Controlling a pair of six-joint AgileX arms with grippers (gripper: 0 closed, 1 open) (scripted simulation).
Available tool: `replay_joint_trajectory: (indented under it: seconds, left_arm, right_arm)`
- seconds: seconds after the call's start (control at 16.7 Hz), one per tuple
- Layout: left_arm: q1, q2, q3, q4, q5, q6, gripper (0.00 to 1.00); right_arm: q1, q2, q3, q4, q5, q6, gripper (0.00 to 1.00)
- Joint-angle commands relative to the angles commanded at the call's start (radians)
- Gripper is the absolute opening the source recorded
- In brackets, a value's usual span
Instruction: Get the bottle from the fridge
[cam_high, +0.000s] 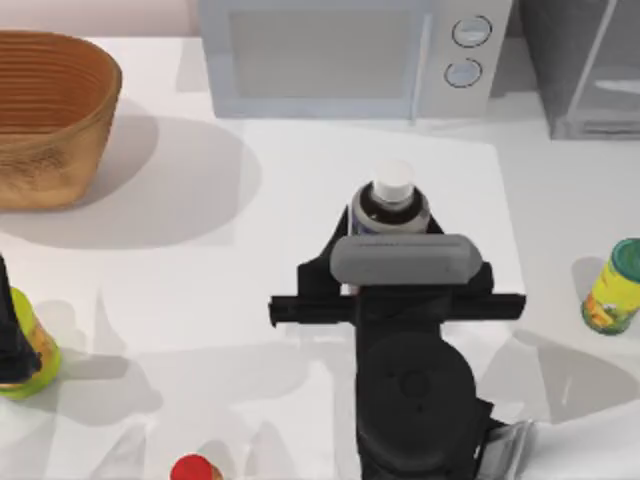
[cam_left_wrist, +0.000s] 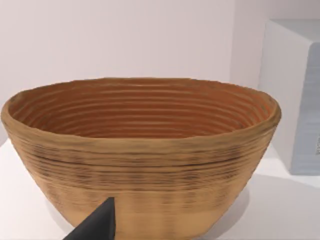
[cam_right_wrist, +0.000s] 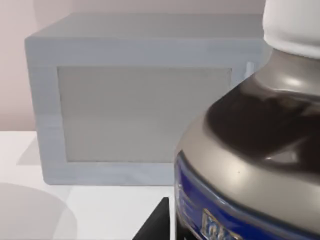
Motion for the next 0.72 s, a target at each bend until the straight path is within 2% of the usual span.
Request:
replay_joint_trajectory:
  seconds: [0.24,0.72]
  left_arm:
    - [0.0,0.0,0.0,0.0,0.0,0.0,1.0]
    - [0.0,0.0,0.0,0.0,0.0,0.0,1.0]
  right_arm:
    - [-0.029,0.039,0.001,0.015,-0.019,-0.007,0.0]
    - [-0.137,0.226,0.078,0.163,-0.133,-0.013,0.0]
